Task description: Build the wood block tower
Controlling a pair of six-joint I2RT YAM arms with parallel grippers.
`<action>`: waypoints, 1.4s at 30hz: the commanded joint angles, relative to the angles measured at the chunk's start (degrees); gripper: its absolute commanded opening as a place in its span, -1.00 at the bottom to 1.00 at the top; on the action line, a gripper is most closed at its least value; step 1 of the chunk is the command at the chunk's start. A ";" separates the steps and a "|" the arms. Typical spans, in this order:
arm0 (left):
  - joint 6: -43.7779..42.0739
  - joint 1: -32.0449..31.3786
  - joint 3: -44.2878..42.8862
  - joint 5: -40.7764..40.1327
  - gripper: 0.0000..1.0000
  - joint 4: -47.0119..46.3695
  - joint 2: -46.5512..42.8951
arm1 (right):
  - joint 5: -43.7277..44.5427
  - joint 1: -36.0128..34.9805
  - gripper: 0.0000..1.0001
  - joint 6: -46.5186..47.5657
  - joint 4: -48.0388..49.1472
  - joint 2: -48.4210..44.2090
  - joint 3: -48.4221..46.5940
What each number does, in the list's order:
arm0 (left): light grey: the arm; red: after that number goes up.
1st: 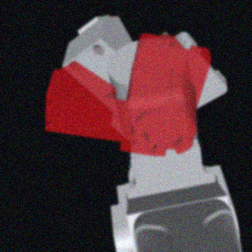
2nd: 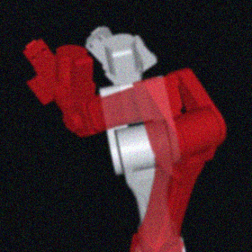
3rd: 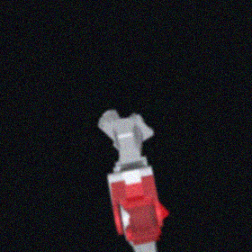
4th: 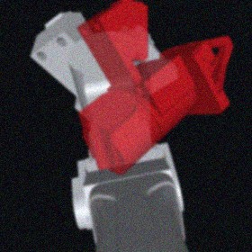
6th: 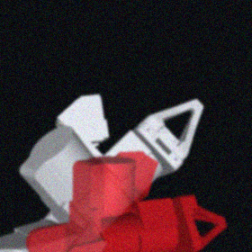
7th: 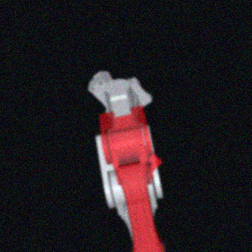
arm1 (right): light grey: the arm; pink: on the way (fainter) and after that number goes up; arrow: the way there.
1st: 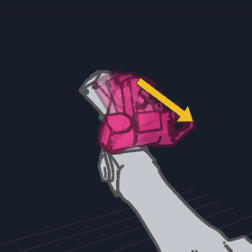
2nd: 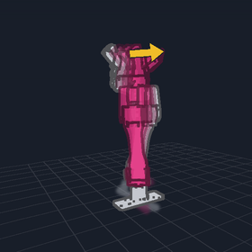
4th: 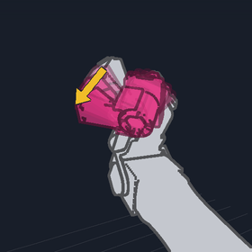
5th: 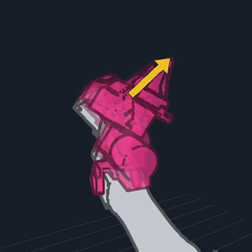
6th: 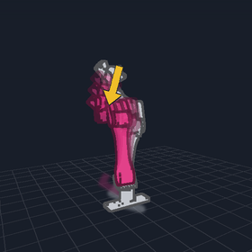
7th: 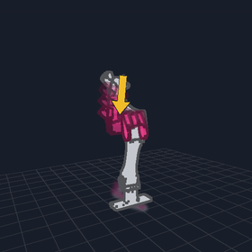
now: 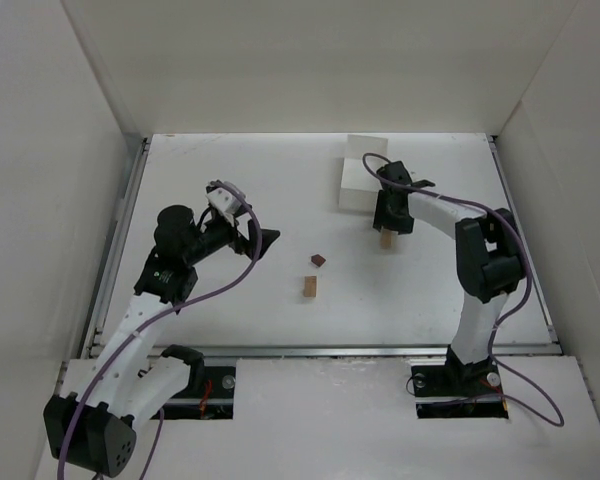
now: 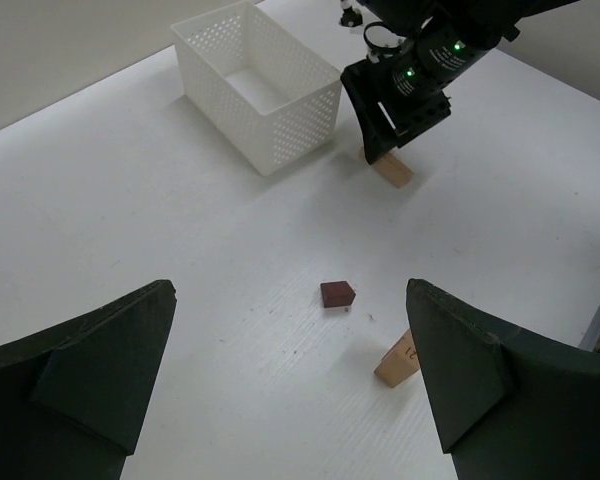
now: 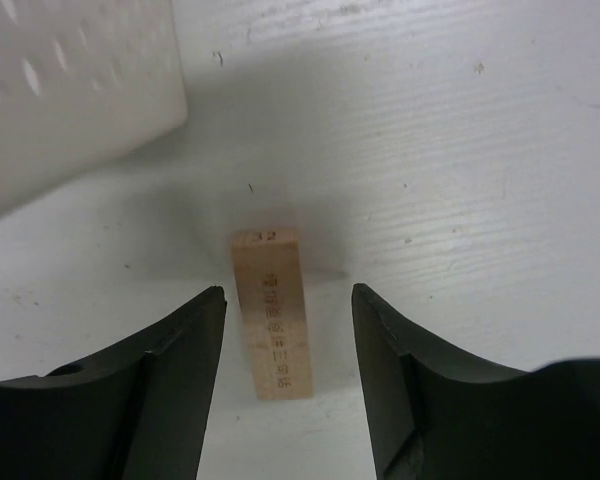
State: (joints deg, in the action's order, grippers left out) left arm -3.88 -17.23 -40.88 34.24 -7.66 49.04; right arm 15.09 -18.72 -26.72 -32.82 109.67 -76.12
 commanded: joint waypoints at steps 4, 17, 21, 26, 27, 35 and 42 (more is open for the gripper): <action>0.81 0.97 -2.01 1.80 1.00 -3.41 0.53 | -4.27 0.09 0.01 1.42 3.73 2.13 -2.72; -3.58 0.97 -2.01 15.73 0.94 -3.41 1.06 | -12.53 0.09 -1.00 6.14 15.04 -16.88 8.52; -4.73 0.97 -2.01 25.84 0.91 -2.01 1.06 | -26.90 -1.05 -1.00 11.93 25.94 -33.96 14.58; 1.47 0.97 -0.34 35.27 0.95 -8.84 0.54 | -44.42 -4.56 -1.00 14.06 36.75 -45.50 17.93; 3.94 0.97 0.45 36.24 0.95 -14.52 0.53 | -46.88 -5.44 -1.00 14.06 38.17 -46.20 17.93; 23.56 0.45 1.07 39.67 0.98 -34.53 1.24 | -46.92 -20.99 -1.00 11.60 50.57 -45.16 18.02; 24.81 -0.08 0.45 35.39 0.95 -30.41 0.71 | -44.11 -30.67 -1.00 12.92 53.12 -41.55 14.15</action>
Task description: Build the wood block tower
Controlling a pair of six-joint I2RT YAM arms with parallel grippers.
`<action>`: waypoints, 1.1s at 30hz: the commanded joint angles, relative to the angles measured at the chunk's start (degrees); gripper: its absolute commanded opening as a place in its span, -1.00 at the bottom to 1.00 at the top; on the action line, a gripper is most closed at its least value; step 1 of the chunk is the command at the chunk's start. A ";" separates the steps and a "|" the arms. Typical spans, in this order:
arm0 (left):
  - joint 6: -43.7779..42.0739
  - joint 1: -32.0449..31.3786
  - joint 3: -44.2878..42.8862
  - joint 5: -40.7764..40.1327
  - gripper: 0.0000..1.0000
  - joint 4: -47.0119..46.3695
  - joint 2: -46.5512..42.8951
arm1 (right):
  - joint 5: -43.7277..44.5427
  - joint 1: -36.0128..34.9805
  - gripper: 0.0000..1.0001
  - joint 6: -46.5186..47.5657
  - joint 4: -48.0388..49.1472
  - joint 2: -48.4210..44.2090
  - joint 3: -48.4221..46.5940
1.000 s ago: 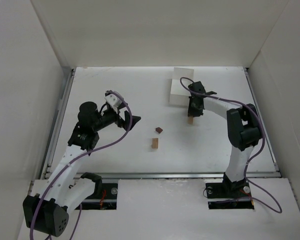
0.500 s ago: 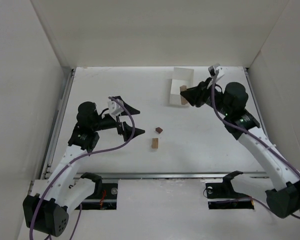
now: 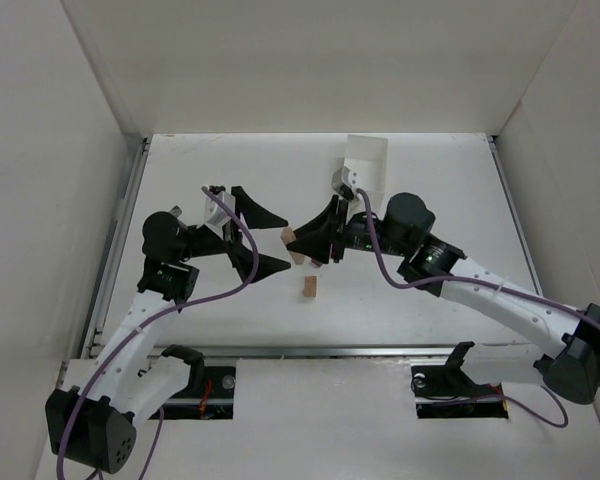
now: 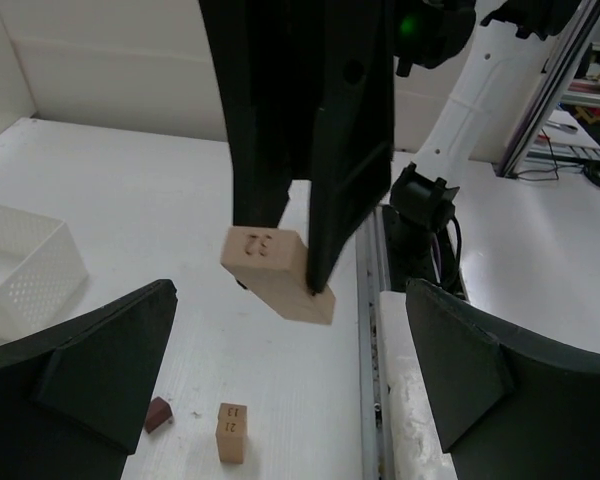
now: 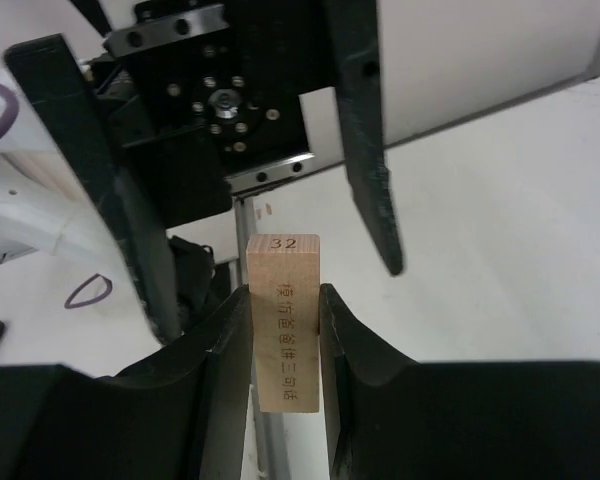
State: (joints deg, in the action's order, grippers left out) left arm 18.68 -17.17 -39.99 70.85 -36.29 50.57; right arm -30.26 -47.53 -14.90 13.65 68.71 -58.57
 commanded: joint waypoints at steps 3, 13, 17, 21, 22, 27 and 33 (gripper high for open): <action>-0.39 -0.15 -0.44 -4.22 0.87 3.33 -1.96 | 3.19 -3.53 -1.00 1.62 8.14 -1.29 -2.79; 5.58 -0.15 1.22 -3.70 0.54 -3.08 -2.58 | 6.53 -5.91 -1.00 0.57 13.86 0.28 -2.08; 5.58 -0.15 1.23 -3.17 0.39 -3.08 -2.58 | 5.92 -6.44 -1.00 0.57 14.56 1.51 -2.61; 6.20 -0.15 1.23 -3.17 0.23 -3.61 -2.58 | 5.39 -6.44 -1.00 0.57 14.56 2.04 -2.61; 6.20 -0.15 1.23 -3.17 0.04 -3.61 -2.58 | 5.39 -6.44 -1.00 0.57 14.56 2.04 -2.61; 5.67 -0.15 1.23 -2.65 -0.60 -3.08 -2.58 | 5.39 -6.44 -1.00 0.04 15.18 2.04 -2.61; 1.98 -0.15 1.23 -2.65 -1.00 1.66 -2.58 | 4.87 -6.44 -1.00 -0.49 15.71 2.04 -2.61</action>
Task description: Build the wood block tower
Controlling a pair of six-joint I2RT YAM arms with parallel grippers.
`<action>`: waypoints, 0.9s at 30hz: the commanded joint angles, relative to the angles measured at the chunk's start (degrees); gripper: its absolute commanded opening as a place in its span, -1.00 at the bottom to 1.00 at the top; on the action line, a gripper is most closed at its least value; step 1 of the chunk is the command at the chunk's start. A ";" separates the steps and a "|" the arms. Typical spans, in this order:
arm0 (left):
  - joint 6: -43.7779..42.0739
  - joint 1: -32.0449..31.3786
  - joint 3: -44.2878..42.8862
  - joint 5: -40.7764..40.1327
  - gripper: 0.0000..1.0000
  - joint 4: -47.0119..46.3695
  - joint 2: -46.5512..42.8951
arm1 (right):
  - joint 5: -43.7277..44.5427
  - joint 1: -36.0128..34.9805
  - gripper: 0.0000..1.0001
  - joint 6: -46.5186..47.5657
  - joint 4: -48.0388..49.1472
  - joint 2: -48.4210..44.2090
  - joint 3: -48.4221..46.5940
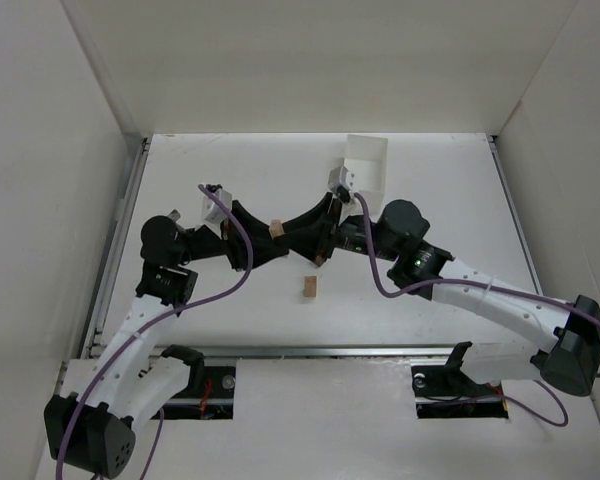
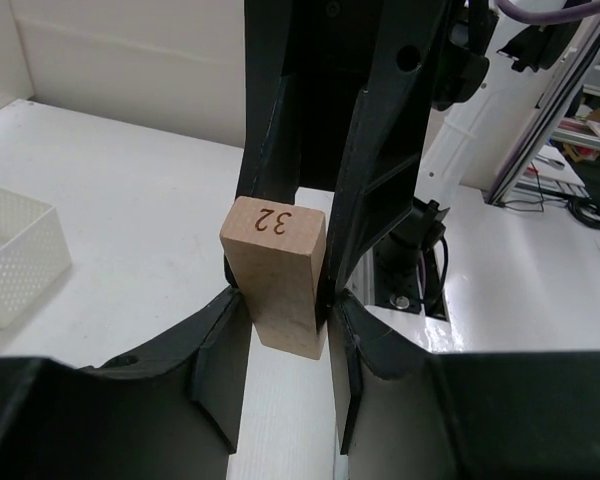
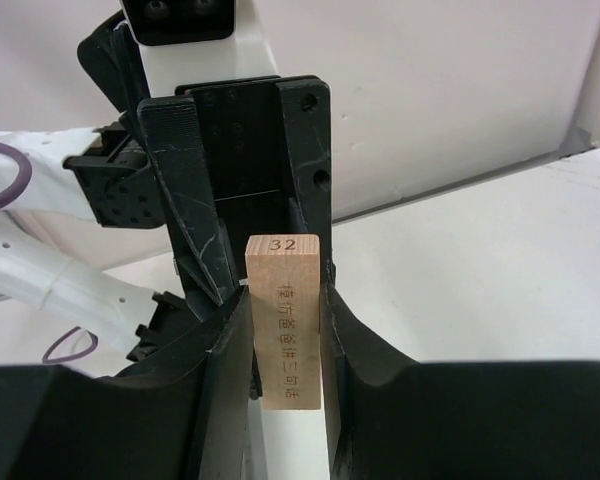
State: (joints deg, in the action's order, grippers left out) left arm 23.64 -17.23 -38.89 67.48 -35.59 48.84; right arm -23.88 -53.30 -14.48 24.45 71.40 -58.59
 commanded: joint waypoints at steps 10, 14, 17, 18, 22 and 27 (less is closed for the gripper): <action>-35.48 -0.08 -5.31 -10.34 -1.00 28.47 -0.85 | 14.36 -0.67 1.00 -6.78 -18.26 -2.57 -9.79; -43.48 -0.08 -5.84 -17.29 -1.00 32.34 -0.85 | 23.43 -0.67 1.00 -11.88 -31.08 -2.58 -15.40; -46.04 -0.08 -6.36 -18.62 -1.00 33.48 -0.85 | 26.77 -1.28 1.00 -15.48 -38.48 -1.00 -17.95; -46.66 -0.08 -6.37 -19.14 -1.00 34.01 -0.85 | 27.48 -1.28 1.00 -16.10 -40.34 0.57 -18.75; -48.77 -0.08 -6.37 -19.14 -1.00 35.33 -0.32 | 28.10 -1.81 1.00 -17.78 -43.96 4.26 -22.35; -49.30 -0.08 -5.84 -18.62 -1.00 36.47 -0.32 | 26.87 -2.86 0.97 -17.78 -47.99 10.42 -28.94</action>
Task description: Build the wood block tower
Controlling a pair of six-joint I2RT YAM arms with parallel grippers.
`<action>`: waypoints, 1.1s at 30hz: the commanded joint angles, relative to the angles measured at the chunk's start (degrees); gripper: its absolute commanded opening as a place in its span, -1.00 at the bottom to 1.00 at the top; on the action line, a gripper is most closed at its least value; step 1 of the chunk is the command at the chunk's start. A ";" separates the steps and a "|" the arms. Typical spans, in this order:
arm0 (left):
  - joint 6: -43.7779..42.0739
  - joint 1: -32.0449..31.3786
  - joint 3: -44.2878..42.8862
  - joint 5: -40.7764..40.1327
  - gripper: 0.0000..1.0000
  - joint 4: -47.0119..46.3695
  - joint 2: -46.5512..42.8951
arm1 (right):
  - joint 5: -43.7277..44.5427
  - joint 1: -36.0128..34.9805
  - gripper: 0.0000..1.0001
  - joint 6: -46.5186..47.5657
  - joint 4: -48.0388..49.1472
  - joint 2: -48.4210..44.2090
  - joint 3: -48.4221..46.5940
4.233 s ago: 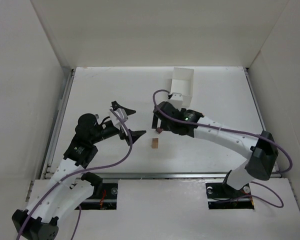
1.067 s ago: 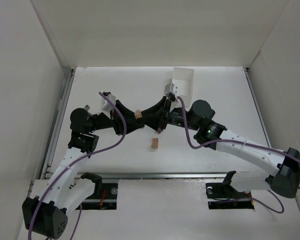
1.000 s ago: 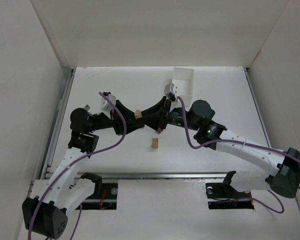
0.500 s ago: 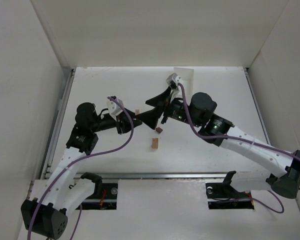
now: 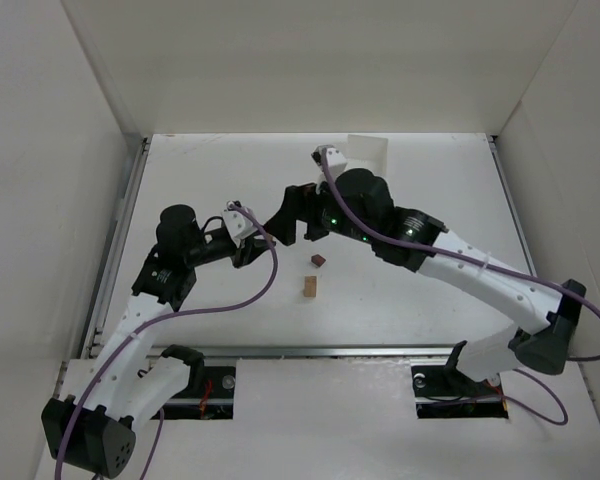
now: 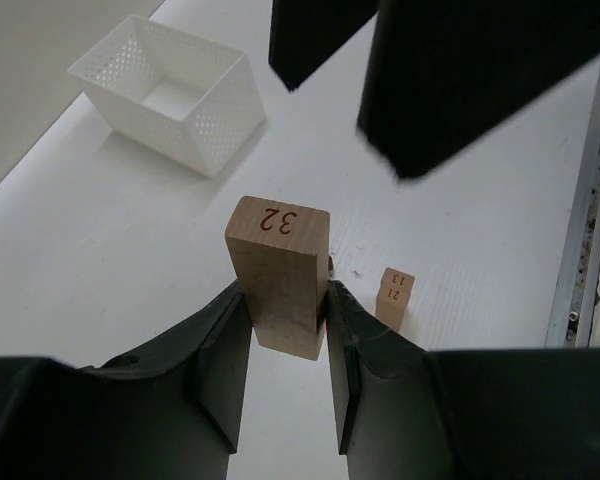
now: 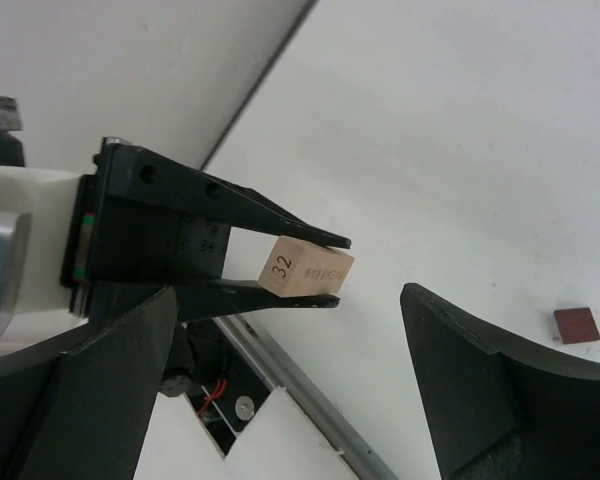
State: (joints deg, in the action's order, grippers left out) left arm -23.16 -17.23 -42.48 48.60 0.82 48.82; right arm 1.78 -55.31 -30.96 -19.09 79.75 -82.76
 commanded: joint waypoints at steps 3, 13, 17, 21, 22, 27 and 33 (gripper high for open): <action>-2.51 -0.08 -2.26 0.27 -1.00 0.06 -0.30 | 1.73 -1.90 0.97 -1.30 -7.53 5.41 -8.37; -2.51 -0.08 -1.73 -0.35 -1.00 1.11 -0.30 | 6.30 -3.67 1.00 -1.30 -14.66 9.20 -14.09; -2.51 -0.08 -1.73 -0.35 -1.00 1.11 -0.30 | 8.32 -4.19 0.77 -0.07 -14.66 8.06 -13.57; -1.98 -0.08 -1.73 0.18 -1.00 1.11 -0.30 | 7.54 -4.19 0.12 -0.07 -14.66 8.84 -13.57; -1.98 -0.08 -1.73 0.18 -1.00 1.11 -0.30 | 7.01 -4.19 0.06 -0.07 -14.66 8.85 -14.09; -1.98 -0.08 -1.73 0.18 -1.00 1.11 -0.30 | 5.69 -4.19 -0.11 -0.07 -16.94 13.06 -19.45; -2.51 -0.08 -1.21 0.18 -1.00 1.11 -0.30 | 5.69 -4.19 -0.08 -1.12 -18.08 14.73 -22.09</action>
State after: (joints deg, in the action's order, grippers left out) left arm -25.02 -17.23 -42.48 47.77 3.05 48.97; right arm 7.90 -58.96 -31.55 -36.03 93.80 -101.60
